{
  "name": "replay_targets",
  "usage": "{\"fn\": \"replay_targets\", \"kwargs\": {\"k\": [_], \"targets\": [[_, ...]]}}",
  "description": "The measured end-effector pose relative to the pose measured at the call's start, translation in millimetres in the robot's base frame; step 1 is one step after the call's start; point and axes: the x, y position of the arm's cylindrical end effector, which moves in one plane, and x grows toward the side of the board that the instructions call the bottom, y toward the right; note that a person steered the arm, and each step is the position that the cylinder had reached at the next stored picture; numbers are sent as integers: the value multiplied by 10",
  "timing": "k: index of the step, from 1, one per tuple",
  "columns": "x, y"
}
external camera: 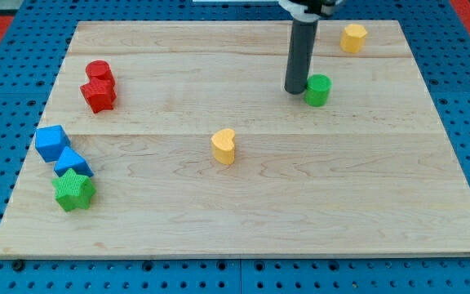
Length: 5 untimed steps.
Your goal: Move green circle to the bottom left of the yellow hexagon
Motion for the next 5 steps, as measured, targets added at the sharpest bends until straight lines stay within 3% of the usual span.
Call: {"fn": "replay_targets", "kwargs": {"k": [1,4,5], "targets": [[410,87],[-787,327],[-769,523]]}}
